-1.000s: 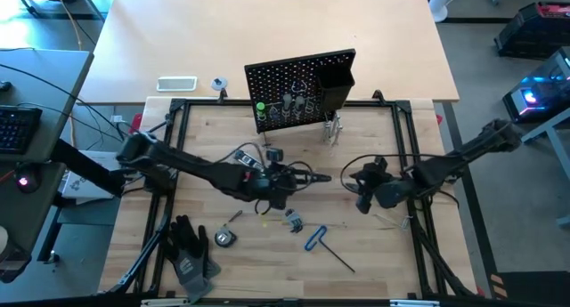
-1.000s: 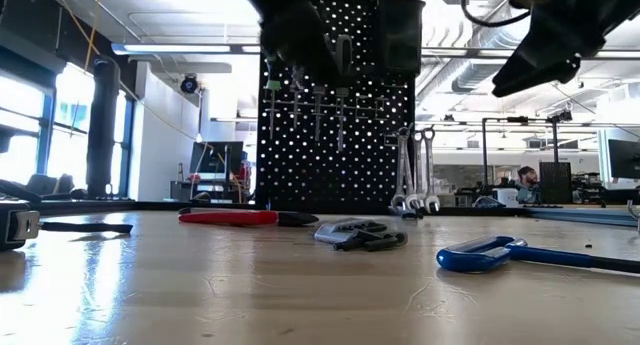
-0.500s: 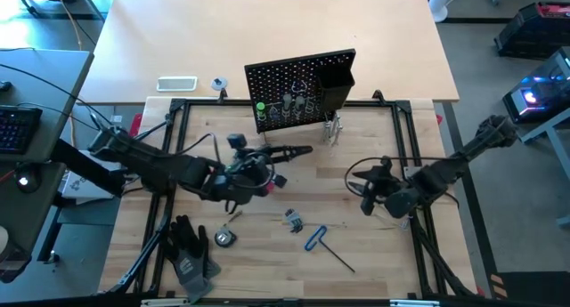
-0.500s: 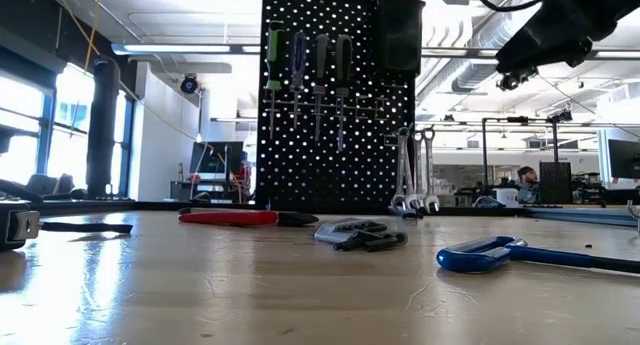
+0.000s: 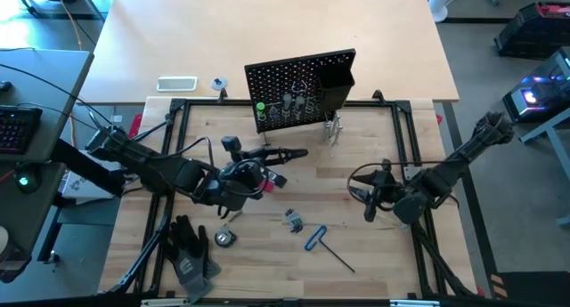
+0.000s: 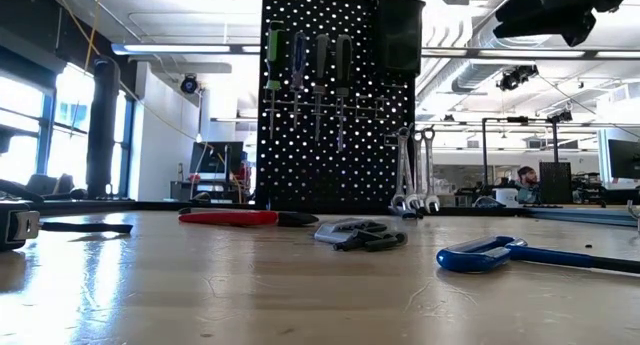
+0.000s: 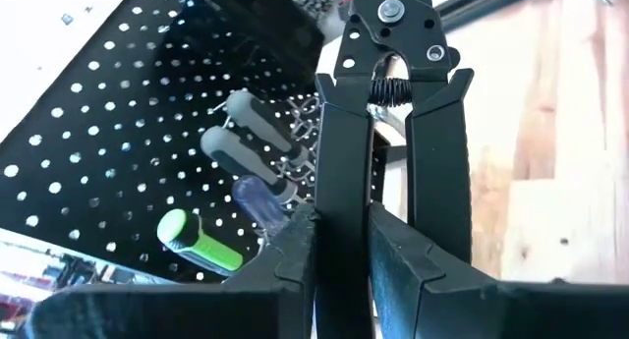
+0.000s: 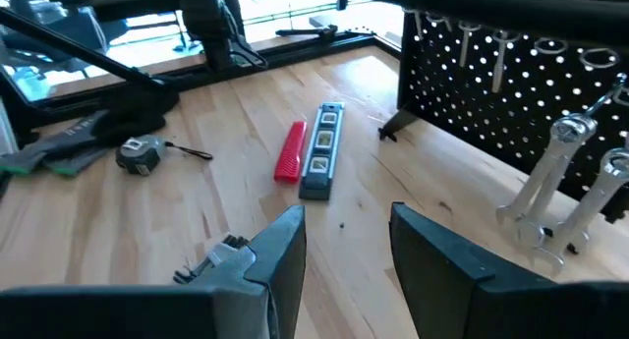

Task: Hang tools onto peg board
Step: Hang the black wire stripper onto the pegboard

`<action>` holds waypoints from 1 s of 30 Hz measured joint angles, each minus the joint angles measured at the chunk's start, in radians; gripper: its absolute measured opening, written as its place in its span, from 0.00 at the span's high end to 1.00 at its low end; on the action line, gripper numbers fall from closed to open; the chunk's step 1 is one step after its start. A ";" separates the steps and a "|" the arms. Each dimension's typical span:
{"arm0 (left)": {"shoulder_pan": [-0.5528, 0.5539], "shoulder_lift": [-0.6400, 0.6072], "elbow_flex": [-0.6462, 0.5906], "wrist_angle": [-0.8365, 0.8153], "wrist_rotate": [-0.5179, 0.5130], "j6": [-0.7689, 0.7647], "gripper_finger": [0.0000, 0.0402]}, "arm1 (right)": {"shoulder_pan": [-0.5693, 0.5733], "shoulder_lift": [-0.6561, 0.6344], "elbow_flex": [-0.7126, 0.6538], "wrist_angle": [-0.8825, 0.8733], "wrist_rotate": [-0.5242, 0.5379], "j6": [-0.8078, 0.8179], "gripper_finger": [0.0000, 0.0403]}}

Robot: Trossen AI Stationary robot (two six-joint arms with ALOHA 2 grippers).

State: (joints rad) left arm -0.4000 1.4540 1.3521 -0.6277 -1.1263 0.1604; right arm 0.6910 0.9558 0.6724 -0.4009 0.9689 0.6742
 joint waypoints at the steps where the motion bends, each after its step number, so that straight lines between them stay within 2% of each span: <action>1: -0.002 0.000 0.000 -0.004 0.007 0.009 0.87 | 0.000 0.000 0.000 0.003 -0.004 0.000 0.65; 17: -0.027 0.018 0.000 -0.042 0.165 0.130 0.87 | -0.005 0.000 0.000 0.046 -0.115 0.025 0.65; 30: -0.031 0.146 0.000 -0.038 0.288 0.277 0.87 | -0.101 0.000 0.000 0.101 -0.369 0.025 0.65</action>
State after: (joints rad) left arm -0.4313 1.5999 1.3518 -0.6652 -0.8386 0.4372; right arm 0.5905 0.9559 0.6724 -0.2998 0.6000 0.6987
